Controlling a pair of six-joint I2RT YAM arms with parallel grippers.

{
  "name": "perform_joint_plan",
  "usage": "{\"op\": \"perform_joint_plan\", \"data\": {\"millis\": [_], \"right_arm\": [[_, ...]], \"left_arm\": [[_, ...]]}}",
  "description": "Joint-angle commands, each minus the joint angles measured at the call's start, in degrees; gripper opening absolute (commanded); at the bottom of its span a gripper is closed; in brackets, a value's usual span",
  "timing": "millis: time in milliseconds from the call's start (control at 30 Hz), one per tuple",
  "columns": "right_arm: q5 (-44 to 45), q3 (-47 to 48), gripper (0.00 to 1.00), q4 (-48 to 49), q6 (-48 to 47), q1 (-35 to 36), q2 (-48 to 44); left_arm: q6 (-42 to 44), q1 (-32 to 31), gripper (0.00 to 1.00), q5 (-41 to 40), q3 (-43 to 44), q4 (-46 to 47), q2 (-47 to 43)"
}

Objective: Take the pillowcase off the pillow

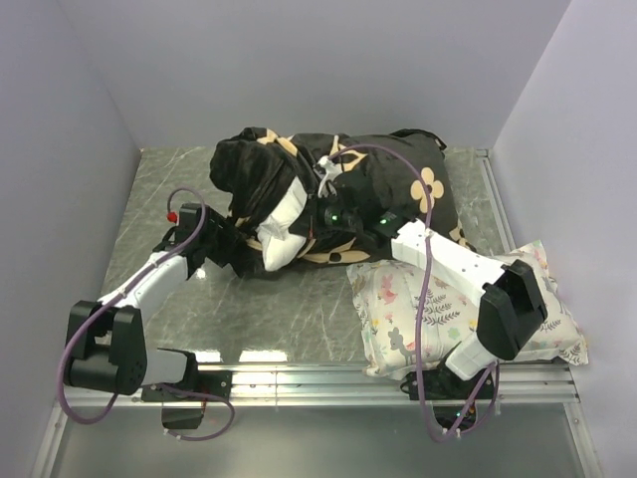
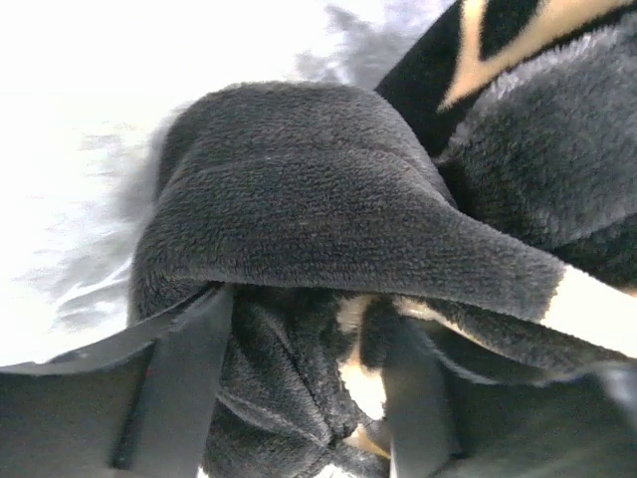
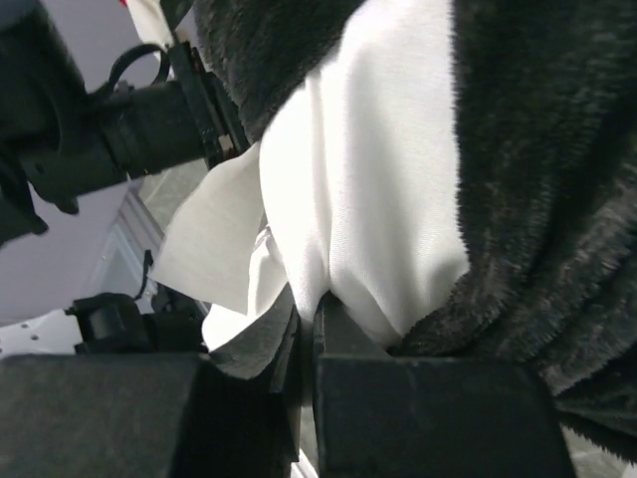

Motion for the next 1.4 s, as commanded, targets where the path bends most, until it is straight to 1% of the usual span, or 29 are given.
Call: {"op": "perform_joint_plan", "data": {"millis": [0,67,167,200,300,367,500,633,700,767,900,933,1000,1033,1100,1133,1167,1200,1233,1333,1367], "right_arm": [[1.9,-1.0,0.0,2.7,-2.2,4.1,-2.4],[3.2,-1.6,0.0,3.7,-2.2,5.7,-1.3],[4.9,-1.1,0.0,4.0,-1.9,6.5,1.6],[5.2,-0.9,0.0,4.0,-1.7,6.6,2.0],[5.9,-0.8,0.0,5.3,-1.0,6.9,3.3],[6.6,-0.5,0.0,5.5,-0.8,7.0,4.3],[7.3,-0.7,0.0,6.4,-0.1,7.4,5.2],[8.4,-0.2,0.0,5.9,-0.2,7.8,5.6],[8.8,0.7,0.0,5.1,-0.4,7.9,6.1],[9.0,1.7,0.0,4.6,-0.7,8.0,6.3],[9.7,2.4,0.0,3.4,-0.9,8.0,5.1],[10.0,2.3,0.0,3.2,-1.0,8.0,4.7],[10.3,2.2,0.0,2.1,-1.3,8.0,3.3],[10.9,1.8,0.0,1.8,-1.4,8.0,2.7],[11.8,1.2,0.0,0.5,-2.1,8.0,0.2],[11.9,0.4,0.0,0.2,-2.2,7.8,-0.7],[11.8,-0.1,0.0,0.2,-2.4,7.8,-2.3],[11.5,-0.6,0.0,0.1,-2.5,7.3,-3.2],[10.9,-1.8,0.0,0.4,-2.4,6.7,-4.0],[5.8,-4.3,0.0,1.7,-1.5,4.5,-7.2],[4.6,-4.9,0.0,2.1,-0.9,3.9,-9.1]], "left_arm": [[4.2,3.7,0.69,-8.9,3.0,-4.0,-2.0],[6.1,3.5,0.76,-7.9,4.1,-5.0,-3.5],[9.4,2.8,0.8,-8.2,5.5,-7.0,-7.7],[10.1,2.5,0.81,-8.3,5.8,-7.7,-9.9],[13.5,1.8,0.82,-8.0,7.1,-10.0,-13.3],[14.1,0.9,0.82,-8.4,8.2,-11.8,-14.7],[16.1,-2.9,0.82,-9.5,10.0,-13.8,-17.0],[18.8,-7.9,0.88,-10.1,13.4,-14.0,-15.3],[20.0,-10.7,0.89,-11.2,15.8,-15.3,-11.9],[20.6,-12.1,0.9,-12.8,16.8,-17.0,-9.6],[21.0,-12.1,0.89,-16.7,17.3,-16.9,-4.4],[20.9,-12.0,0.88,-21.2,18.2,-17.3,-3.3],[21.0,-10.7,0.83,-25.0,21.9,-20.2,0.8],[20.7,-9.7,0.69,-27.4,23.2,-21.1,1.9],[20.3,-5.6,0.5,-28.0,25.1,-21.4,2.6],[20.4,-4.0,0.27,-27.8,25.3,-20.8,2.3],[20.4,-1.0,0.14,-27.5,25.2,-19.1,1.3],[20.1,0.1,0.05,-27.7,24.8,-18.3,1.0],[19.8,1.0,0.0,-28.6,24.7,-17.7,0.9],[18.4,3.7,0.01,-29.6,24.8,-16.3,3.4],[17.7,5.0,0.0,-29.3,25.0,-16.4,5.7]]}}
